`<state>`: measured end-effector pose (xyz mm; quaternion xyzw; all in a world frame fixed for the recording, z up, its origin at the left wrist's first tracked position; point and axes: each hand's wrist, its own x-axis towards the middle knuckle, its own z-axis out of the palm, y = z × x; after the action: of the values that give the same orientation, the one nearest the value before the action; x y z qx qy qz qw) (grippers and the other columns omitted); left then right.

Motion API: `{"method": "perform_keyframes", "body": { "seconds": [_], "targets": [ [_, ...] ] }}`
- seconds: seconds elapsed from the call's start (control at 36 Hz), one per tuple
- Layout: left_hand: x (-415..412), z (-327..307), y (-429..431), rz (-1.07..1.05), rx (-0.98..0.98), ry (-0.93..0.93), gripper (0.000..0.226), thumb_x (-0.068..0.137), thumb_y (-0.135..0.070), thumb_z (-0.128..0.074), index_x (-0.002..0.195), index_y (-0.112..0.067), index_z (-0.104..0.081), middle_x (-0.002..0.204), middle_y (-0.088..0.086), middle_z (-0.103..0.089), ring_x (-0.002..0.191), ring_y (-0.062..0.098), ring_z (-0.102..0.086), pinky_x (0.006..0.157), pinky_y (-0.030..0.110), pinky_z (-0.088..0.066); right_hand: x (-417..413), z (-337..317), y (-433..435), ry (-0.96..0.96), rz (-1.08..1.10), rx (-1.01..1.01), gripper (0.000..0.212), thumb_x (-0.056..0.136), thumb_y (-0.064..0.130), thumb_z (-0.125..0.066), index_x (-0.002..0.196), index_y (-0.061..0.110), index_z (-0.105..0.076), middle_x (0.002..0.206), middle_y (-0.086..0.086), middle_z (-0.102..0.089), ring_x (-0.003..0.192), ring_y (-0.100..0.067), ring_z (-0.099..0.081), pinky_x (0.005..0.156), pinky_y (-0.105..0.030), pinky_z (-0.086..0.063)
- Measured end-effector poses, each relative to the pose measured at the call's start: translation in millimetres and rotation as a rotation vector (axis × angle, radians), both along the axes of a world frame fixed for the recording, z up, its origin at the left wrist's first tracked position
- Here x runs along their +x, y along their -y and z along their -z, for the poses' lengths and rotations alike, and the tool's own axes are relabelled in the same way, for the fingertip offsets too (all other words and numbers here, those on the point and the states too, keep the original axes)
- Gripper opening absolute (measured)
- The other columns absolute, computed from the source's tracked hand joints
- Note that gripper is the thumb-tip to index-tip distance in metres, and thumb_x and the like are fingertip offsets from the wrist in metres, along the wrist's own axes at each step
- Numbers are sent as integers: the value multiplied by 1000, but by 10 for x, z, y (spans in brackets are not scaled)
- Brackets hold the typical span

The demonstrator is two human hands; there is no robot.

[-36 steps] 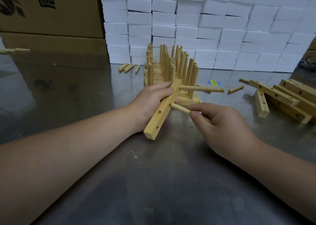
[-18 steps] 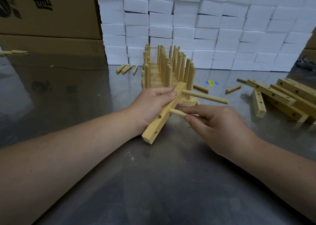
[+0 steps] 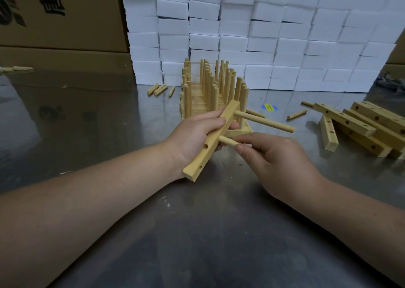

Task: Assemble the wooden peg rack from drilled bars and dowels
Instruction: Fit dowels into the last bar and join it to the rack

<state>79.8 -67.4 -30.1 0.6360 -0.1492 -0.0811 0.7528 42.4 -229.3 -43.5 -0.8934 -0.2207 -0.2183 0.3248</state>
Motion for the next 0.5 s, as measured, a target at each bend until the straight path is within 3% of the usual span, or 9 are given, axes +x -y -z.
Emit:
{"method": "perform_keyframes", "body": {
  "seconds": [0.06,0.11,0.25,0.31,0.39,0.5],
  "targets": [
    [-5,-5,0,-13,14,30,27,94,-13,-44,111,-24,-62,92,-2,-73,73,5,-64,62,18,-50,3,-5,-13,-79,-15,58,16,89,30,-55,91,34,-70,80,12,-69,85,-2,-55,67,-24,-44],
    [-12,-5,-1,-25,27,54,26,94,-13,-45,108,-28,-61,90,-2,-73,76,5,-64,64,19,-51,-5,-12,-32,-123,-31,100,14,88,34,-51,83,35,-64,84,2,-70,83,-4,-56,70,-22,-43],
    [-17,-9,14,-55,47,87,28,94,-13,-46,113,-29,-57,77,-2,-73,68,4,-63,58,16,-51,-2,-29,-56,-230,-25,187,26,93,29,-50,74,23,-67,44,12,-45,45,-1,-44,45,-12,-34],
    [-10,2,27,-66,51,80,31,93,-13,-46,119,-29,-56,69,-3,-70,60,4,-61,55,17,-50,13,-26,-55,-251,-2,204,28,92,33,-50,70,24,-66,41,11,-41,41,-3,-40,42,-14,-31],
    [6,21,40,-76,42,53,35,94,-13,-45,125,-25,-55,56,-5,-63,52,5,-56,52,19,-48,26,-29,-64,-260,17,226,38,88,41,-49,75,10,-66,41,9,-37,40,-6,-35,41,-19,-28],
    [-1,17,48,-82,41,42,32,95,-12,-42,123,-16,-57,55,-1,-62,48,6,-54,47,17,-44,32,-31,-69,-290,19,272,37,89,39,-50,74,9,-66,42,8,-35,38,-5,-32,39,-18,-26]
  ]
}}
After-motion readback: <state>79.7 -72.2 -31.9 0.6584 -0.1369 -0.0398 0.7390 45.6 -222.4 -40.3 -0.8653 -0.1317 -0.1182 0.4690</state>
